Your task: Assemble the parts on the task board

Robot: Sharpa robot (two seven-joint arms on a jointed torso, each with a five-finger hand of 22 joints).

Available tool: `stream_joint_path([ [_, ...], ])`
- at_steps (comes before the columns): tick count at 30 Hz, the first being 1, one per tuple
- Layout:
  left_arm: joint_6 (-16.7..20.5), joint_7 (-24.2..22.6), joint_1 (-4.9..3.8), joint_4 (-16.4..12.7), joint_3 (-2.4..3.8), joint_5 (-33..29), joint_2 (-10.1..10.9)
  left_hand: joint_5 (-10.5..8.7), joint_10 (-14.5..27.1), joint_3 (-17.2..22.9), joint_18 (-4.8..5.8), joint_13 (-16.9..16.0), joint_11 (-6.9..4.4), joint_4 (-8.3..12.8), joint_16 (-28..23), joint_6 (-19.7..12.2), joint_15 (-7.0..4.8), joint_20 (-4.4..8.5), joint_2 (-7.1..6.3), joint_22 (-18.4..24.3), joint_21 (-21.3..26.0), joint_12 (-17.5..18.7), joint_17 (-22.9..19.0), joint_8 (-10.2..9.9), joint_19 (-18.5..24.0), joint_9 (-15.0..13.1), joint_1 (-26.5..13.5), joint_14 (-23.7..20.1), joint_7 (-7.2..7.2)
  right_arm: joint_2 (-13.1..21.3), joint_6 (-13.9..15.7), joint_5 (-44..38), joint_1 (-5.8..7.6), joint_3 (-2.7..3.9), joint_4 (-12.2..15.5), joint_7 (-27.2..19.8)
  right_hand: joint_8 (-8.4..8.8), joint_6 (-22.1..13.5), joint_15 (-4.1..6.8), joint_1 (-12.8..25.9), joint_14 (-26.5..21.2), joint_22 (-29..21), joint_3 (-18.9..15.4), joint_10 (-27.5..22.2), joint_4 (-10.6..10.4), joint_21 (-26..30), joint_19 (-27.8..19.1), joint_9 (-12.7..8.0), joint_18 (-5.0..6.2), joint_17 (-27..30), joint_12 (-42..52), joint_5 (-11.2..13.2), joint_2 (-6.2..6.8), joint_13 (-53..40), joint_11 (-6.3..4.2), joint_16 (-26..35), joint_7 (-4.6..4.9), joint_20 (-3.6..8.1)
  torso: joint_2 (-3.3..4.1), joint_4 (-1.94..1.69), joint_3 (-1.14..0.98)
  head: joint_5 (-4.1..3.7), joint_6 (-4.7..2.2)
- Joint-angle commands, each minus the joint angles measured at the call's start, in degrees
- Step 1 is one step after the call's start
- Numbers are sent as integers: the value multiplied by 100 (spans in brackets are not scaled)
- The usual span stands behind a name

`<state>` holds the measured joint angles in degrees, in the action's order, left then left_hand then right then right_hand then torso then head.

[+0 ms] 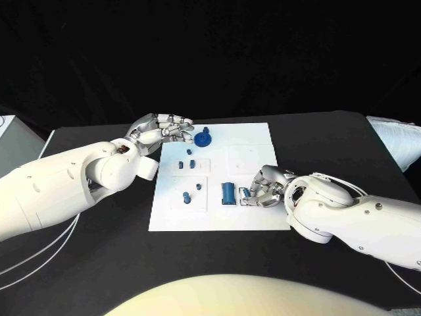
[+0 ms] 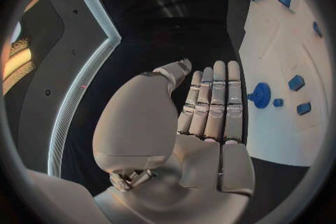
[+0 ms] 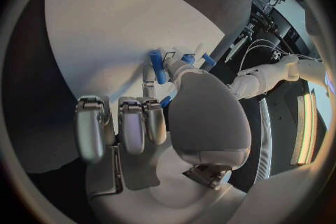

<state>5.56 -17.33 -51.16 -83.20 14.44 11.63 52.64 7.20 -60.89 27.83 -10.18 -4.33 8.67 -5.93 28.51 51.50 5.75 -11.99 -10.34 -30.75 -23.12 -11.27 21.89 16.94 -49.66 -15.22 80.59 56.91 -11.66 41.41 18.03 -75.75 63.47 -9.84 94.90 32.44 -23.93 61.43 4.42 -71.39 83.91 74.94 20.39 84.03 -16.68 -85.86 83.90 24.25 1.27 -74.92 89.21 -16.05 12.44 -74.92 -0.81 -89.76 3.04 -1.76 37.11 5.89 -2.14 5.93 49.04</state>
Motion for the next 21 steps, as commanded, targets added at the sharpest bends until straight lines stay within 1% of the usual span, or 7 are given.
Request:
stream_joint_path([
  [1, -115, -28, -2, -17, 5, 21, -2, 18, 37, -10, -2, -6, -16, -36, -33, 11, -6, 4, 42, 10, 35, -9, 9, -26, -27, -2, -28, -45, 11, -25, 22, -60, -15, -7, 22, -22, -31, -7, 8, 76, 609, 1413, -24, 578, 5, -45, 524, -3, -58, -1508, 34, 19, -21, -1484, -26, -24, 4, 16, 2, -8, -1, 5, 4],
  [4, -117, -25, -2, -16, 5, 20, 0, 18, 37, -10, -2, -6, -16, -36, -33, 11, -6, 4, 42, 10, 35, -9, 9, -26, -27, -2, -28, -45, 11, -24, 130, -61, -18, -6, 36, -26, -36, 0, 10, 94, 609, 1416, -13, 582, 8, -54, 527, -1, -59, -1508, 45, 0, -47, -1490, -31, -24, -2, 17, 0, -7, -1, 10, 5],
  [6, -121, -22, -2, -17, 5, 19, 1, 20, 38, -9, -2, -6, -17, -38, -34, 12, -6, 4, 45, 11, 37, -10, 11, -26, -28, -2, -29, -45, 12, -19, 183, -54, -19, -6, 49, -29, -40, 4, 12, 98, 609, 1419, -1, 589, 14, -67, 530, 1, -62, -1508, 60, -15, -62, -1498, -35, -24, -7, 18, -1, 0, -1, 20, 10],
  [10, -127, -16, -2, -17, 5, 19, 1, 22, 38, -7, -2, -6, -17, -37, -35, 13, -6, 4, 47, 11, 38, -10, 12, -25, -28, -2, -27, -45, 13, -6, 247, -5, -22, -6, 76, -34, -43, 6, 15, 99, 609, 1420, 11, 594, 20, -73, 531, 2, -63, -1508, 72, -33, -74, -1504, -39, -24, -12, 19, 0, 4, -2, 30, 13],
  [21, -150, 14, -2, -21, 5, 19, 14, 26, 39, -4, -2, -6, -19, -35, -37, 14, -7, 4, 50, 12, 41, -11, 14, -25, -29, -3, -22, -46, 15, 84, 169, 307, -11, 8, 181, -36, -47, 6, 19, 98, 609, 1422, 29, 595, 27, -80, 533, 4, -64, -1508, 74, -66, -83, -1505, -44, -24, -16, 21, -2, 3, 0, 49, 23],
])
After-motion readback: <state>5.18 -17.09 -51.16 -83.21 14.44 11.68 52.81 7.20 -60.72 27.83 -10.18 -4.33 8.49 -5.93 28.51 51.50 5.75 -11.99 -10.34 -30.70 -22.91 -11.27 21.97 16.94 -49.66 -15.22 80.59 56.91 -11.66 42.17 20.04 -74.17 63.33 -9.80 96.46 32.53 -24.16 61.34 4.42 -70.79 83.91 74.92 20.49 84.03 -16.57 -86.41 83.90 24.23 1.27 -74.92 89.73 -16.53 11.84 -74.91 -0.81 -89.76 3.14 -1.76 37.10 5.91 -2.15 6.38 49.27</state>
